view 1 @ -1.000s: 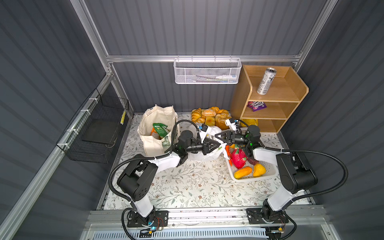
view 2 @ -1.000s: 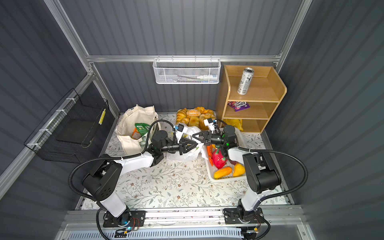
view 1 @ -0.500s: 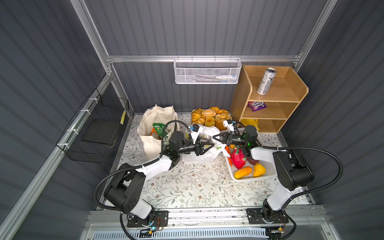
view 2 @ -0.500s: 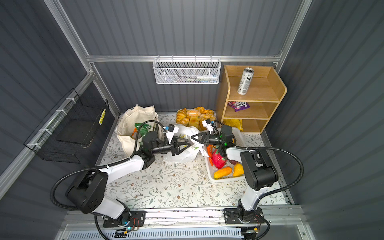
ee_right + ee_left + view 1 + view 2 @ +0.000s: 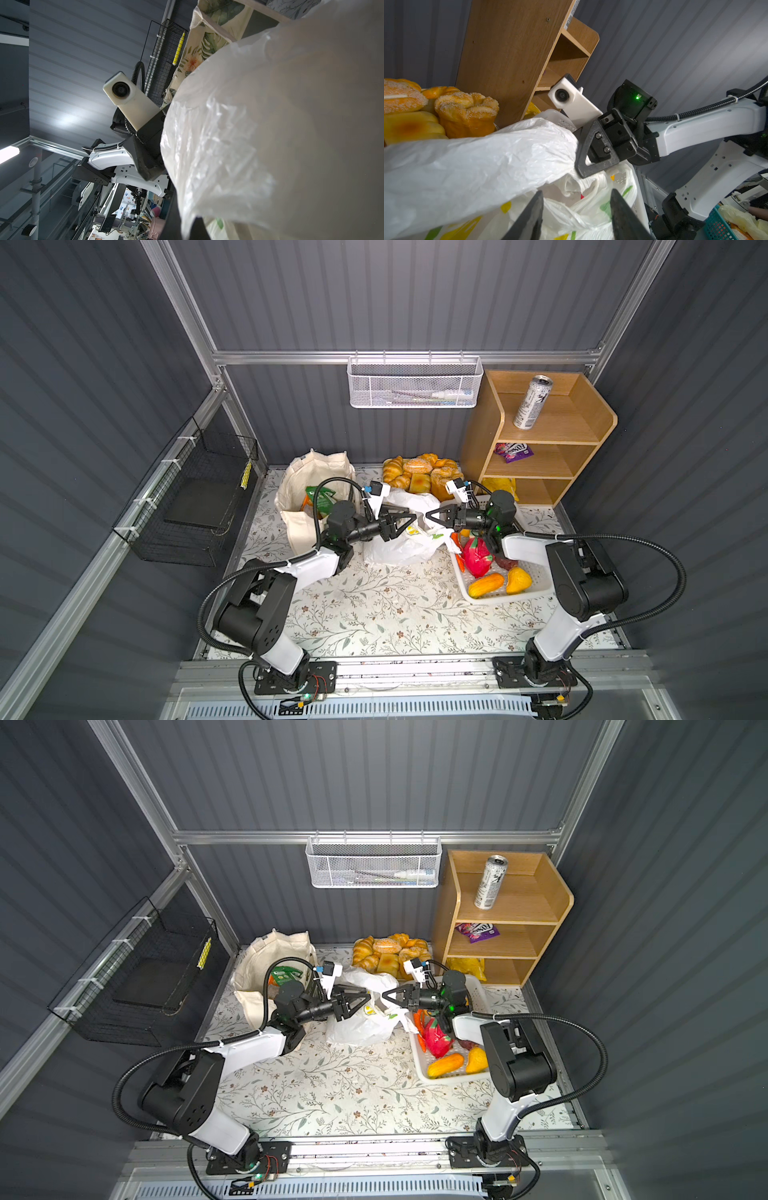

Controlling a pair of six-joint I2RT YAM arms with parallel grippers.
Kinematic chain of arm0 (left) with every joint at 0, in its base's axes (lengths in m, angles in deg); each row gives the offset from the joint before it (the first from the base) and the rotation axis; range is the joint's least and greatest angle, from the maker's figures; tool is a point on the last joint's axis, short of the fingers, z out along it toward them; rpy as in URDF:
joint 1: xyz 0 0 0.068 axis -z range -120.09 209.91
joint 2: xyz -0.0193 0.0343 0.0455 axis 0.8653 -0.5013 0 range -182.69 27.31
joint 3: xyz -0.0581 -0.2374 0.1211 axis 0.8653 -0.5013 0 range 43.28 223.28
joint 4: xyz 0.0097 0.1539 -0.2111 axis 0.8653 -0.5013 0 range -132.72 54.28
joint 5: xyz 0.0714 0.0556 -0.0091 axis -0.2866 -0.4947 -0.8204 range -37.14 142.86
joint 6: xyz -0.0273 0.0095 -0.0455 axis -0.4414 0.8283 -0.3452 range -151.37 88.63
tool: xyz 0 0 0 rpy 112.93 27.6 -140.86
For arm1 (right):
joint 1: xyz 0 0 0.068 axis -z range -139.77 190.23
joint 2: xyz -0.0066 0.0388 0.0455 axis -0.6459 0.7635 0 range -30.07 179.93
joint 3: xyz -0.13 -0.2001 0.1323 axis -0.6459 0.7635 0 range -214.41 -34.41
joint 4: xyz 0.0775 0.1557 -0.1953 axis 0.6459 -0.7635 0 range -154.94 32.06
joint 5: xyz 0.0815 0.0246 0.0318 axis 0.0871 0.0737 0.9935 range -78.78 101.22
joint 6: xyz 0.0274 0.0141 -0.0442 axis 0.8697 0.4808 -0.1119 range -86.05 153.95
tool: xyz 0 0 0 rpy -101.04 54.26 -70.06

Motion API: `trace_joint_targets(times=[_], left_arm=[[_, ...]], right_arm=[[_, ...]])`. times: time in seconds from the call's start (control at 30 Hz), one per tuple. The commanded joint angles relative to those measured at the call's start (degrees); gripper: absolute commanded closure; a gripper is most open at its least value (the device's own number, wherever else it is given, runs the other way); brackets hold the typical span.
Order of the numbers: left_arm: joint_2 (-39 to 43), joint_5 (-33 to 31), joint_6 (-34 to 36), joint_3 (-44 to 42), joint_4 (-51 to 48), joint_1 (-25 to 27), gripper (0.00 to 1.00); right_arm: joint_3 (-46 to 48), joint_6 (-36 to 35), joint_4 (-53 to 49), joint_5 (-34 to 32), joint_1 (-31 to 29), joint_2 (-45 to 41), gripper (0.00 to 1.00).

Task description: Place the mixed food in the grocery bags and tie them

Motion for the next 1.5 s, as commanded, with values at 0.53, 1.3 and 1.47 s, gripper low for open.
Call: trace_joint_targets(times=[0.53, 1.3, 1.47], left_arm=[[-11.3, -2.73, 0.47, 8.26, 2.08, 4.78, 0.49], [-4.15, -8.69, -1.35, -0.15, 9.96, 5.29, 0.48], [-0.99, -7.94, 2.71, 1.29, 3.96, 5.11, 0.75]], right_arm=[[-2.53, -0.48, 1.46, 3.26, -0.82, -4.03, 1.0], [-1.45, -0.53, 0.39, 0.0, 0.34, -4.24, 0.77], [0.09, -0.57, -2.82, -2.47, 1.76, -8.43, 0.53]])
